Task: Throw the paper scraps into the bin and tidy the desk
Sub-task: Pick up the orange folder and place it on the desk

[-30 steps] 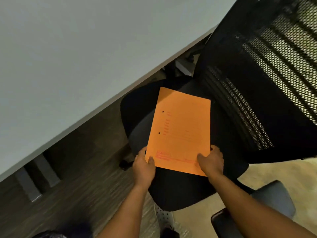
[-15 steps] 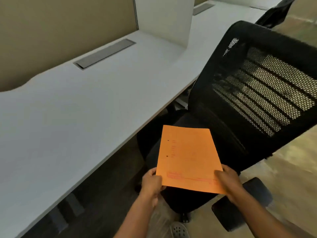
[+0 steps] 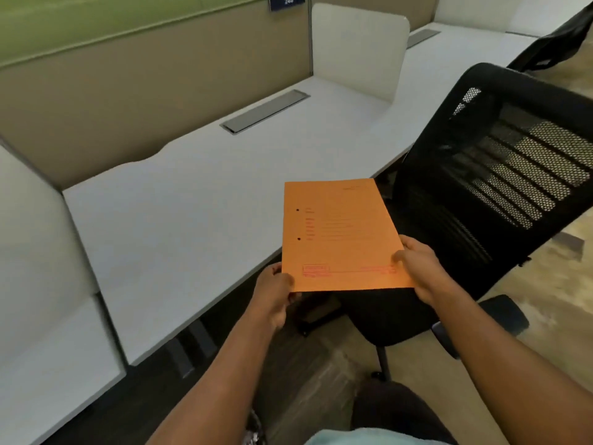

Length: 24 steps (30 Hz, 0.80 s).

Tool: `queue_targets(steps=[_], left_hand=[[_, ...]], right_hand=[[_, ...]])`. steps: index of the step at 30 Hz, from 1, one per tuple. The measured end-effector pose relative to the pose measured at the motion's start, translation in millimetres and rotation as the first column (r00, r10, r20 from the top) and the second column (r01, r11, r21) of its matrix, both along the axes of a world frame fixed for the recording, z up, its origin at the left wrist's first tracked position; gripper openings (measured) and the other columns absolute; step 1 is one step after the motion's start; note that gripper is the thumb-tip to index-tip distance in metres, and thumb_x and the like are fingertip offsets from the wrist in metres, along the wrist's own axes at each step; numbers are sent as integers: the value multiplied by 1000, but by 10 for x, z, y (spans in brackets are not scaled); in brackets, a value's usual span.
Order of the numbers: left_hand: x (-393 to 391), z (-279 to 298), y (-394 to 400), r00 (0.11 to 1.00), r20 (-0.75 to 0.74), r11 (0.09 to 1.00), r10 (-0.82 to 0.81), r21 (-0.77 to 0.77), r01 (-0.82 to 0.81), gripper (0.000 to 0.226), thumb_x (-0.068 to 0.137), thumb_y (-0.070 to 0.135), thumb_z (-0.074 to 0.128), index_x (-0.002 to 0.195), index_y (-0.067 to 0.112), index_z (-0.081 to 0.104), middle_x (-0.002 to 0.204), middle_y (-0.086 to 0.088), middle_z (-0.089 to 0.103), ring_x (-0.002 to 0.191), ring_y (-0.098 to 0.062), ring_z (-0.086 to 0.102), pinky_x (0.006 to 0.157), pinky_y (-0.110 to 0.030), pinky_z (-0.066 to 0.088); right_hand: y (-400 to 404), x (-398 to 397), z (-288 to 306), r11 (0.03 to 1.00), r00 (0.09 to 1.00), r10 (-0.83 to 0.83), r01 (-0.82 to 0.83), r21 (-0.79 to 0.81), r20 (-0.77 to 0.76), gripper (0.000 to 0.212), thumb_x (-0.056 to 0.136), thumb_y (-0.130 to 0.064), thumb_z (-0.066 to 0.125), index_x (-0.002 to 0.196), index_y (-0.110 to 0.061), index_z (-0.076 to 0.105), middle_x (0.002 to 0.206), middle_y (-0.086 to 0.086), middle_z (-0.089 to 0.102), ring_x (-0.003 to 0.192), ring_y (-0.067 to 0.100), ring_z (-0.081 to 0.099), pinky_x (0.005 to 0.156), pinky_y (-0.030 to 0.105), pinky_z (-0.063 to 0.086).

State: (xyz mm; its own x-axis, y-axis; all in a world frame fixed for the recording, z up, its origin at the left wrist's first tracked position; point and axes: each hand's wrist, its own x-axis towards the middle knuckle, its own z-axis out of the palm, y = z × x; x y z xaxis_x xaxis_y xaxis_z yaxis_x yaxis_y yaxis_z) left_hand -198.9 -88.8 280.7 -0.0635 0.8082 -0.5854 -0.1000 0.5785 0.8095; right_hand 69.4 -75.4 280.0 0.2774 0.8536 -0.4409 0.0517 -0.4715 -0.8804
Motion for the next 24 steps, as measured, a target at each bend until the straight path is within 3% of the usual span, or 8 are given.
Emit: queue_targets(steps=[4, 6, 8, 13, 16, 20, 24], left_hand=[[-452, 56, -74, 991, 8, 990, 137, 22, -137, 28, 96, 2, 46, 109, 26, 53, 96, -1, 73, 93, -20, 68, 64, -28, 53], [-636, 42, -58, 977, 25, 978, 210, 18, -210, 30, 96, 1, 46, 111, 26, 51, 96, -2, 73, 94, -22, 68, 68, -31, 52], [-784, 20, -3, 964, 38, 964, 265, 11, -265, 31, 96, 1, 46, 114, 26, 51, 97, -4, 73, 94, -23, 68, 71, -33, 53], [-1099, 33, 335, 959, 5, 957, 282, 63, -282, 32, 97, 2, 46, 118, 25, 50, 105, -3, 70, 95, -21, 66, 61, -31, 53], [-1306, 41, 677, 960, -6, 955, 281, 101, -279, 32, 97, 1, 48, 117, 25, 50, 109, -4, 70, 100, -22, 65, 68, -33, 51], [-1573, 23, 1304, 958, -88, 952, 272, 169, -254, 32, 91, -1, 53, 103, 29, 51, 108, -1, 68, 99, -20, 64, 69, -30, 50], [-1784, -96, 1928, 939, -208, 953, 273, 194, -234, 34, 87, -2, 58, 106, 25, 52, 113, -1, 64, 101, -17, 62, 77, -33, 52]], right_hand=[[174, -430, 83, 990, 991, 134, -133, 55, -24, 48, 91, -7, 55, 122, -43, 53, 102, -11, 67, 85, 17, 73, 73, 43, 61], [272, -623, 131, 975, 978, 207, -206, 84, -1, 52, 88, -2, 54, 105, -51, 57, 101, -12, 67, 92, 19, 71, 81, 48, 59], [404, -807, 178, 953, 960, 279, -281, 114, 27, 57, 86, 1, 53, 96, -56, 55, 103, -10, 70, 94, 18, 70, 82, 46, 59], [944, -1201, 270, 893, 910, 407, -415, 176, 82, 58, 84, 4, 52, 118, -44, 53, 112, -9, 67, 99, 14, 65, 74, 32, 54], [1405, -1401, 270, 875, 893, 438, -449, 179, 98, 62, 83, 4, 50, 128, -39, 50, 116, -10, 64, 99, 11, 64, 70, 26, 53], [2207, -1702, 221, 853, 869, 455, -488, 185, 195, 70, 82, 4, 46, 141, -33, 44, 126, -10, 59, 107, 15, 60, 84, 33, 52], [3024, -1994, 150, 847, 839, 453, -510, 147, 301, 76, 82, 6, 42, 150, -27, 33, 136, -3, 52, 111, 19, 53, 86, 34, 48]])
